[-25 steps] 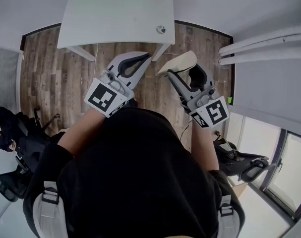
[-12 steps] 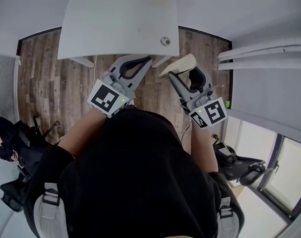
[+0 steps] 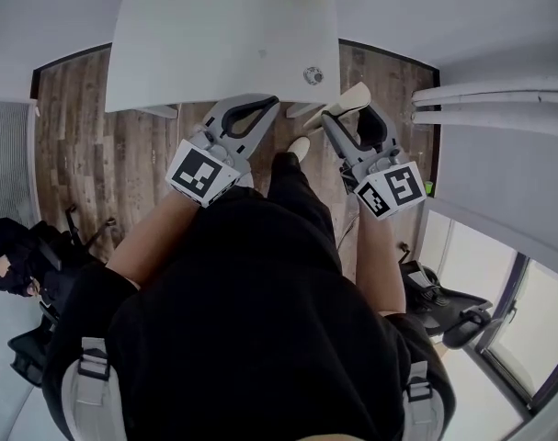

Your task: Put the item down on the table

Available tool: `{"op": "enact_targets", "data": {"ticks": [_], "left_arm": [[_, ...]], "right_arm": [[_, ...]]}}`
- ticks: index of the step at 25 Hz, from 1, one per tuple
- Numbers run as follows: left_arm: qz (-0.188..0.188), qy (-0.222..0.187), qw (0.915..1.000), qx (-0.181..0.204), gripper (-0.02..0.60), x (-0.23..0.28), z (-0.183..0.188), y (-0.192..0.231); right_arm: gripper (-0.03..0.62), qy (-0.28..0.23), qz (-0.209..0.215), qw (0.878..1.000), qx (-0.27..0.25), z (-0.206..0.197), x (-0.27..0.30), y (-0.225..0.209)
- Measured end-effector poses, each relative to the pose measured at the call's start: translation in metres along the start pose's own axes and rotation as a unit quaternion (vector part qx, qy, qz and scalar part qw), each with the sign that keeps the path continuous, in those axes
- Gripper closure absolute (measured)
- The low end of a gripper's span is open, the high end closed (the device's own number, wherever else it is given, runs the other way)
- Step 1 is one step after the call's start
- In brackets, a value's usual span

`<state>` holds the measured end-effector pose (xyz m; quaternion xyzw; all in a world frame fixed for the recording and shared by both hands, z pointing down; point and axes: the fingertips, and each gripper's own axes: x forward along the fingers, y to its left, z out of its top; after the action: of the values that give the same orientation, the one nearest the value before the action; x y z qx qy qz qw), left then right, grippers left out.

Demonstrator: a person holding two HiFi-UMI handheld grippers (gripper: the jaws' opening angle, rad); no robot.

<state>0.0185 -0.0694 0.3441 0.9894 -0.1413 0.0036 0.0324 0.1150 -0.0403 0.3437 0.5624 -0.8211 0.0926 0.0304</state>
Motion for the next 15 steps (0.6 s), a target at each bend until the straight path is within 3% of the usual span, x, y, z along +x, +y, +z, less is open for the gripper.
{"op": "enact_targets", "data": {"ticks": [10,15], "left_arm": [[0.007,0.018,0.9990,0.041,0.588,0.073,-0.018,0.037],[0.027,0.027,0.9989,0.028,0.588,0.108,-0.027,0.064]], "right_arm": [[0.319,0.086,0.019,0.996,0.029,-0.039,0.053,-0.105],[0.319,0.150,0.041,0.987,0.048,-0.070,0.080,-0.146]]}}
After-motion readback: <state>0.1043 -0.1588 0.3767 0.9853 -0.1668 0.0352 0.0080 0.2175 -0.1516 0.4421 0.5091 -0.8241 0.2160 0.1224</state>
